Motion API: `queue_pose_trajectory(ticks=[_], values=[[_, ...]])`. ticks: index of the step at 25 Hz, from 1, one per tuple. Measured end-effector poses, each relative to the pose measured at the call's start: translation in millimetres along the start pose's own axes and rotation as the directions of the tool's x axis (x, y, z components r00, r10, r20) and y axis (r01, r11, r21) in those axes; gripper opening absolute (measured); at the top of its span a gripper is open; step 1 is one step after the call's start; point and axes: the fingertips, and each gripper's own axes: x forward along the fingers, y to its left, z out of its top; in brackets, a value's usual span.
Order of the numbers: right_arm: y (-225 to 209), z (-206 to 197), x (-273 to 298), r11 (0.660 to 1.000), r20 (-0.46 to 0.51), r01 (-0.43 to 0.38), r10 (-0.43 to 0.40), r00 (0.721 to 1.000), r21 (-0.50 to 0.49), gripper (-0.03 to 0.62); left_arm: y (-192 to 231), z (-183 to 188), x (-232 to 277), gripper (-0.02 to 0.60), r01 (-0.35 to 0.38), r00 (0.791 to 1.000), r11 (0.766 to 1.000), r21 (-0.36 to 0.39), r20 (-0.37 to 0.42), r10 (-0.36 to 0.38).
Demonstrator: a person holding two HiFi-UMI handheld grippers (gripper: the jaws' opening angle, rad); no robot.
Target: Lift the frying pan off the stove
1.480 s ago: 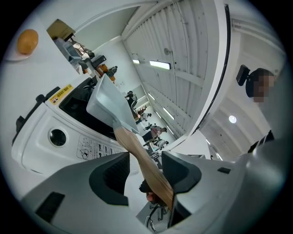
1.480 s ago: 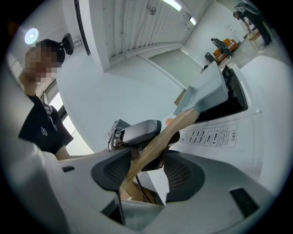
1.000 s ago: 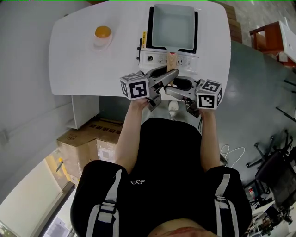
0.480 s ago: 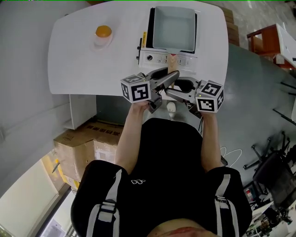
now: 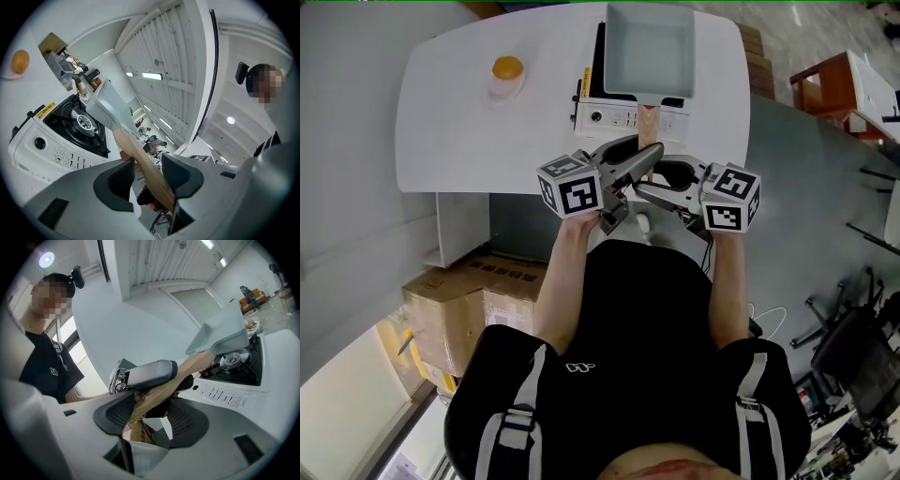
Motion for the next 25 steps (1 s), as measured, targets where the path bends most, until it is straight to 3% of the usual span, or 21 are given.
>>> queue_pose_trajectory(ticks=[6, 25], values=[[22, -2, -13, 0.999, -0.009, -0.012, 0.011, 1.0, -0.033, 0.229, -25, -5, -3, 0.184, 0.004, 1.0, 1.0, 0.028, 0.013, -0.005], [40, 2, -16, 0.997, -0.013, -0.025, 0.024, 1.0, -0.077, 0.229, -43, -3, -13, 0.184, 0.006, 0.999, 0.998, 0.058, 0.032, -0.008]])
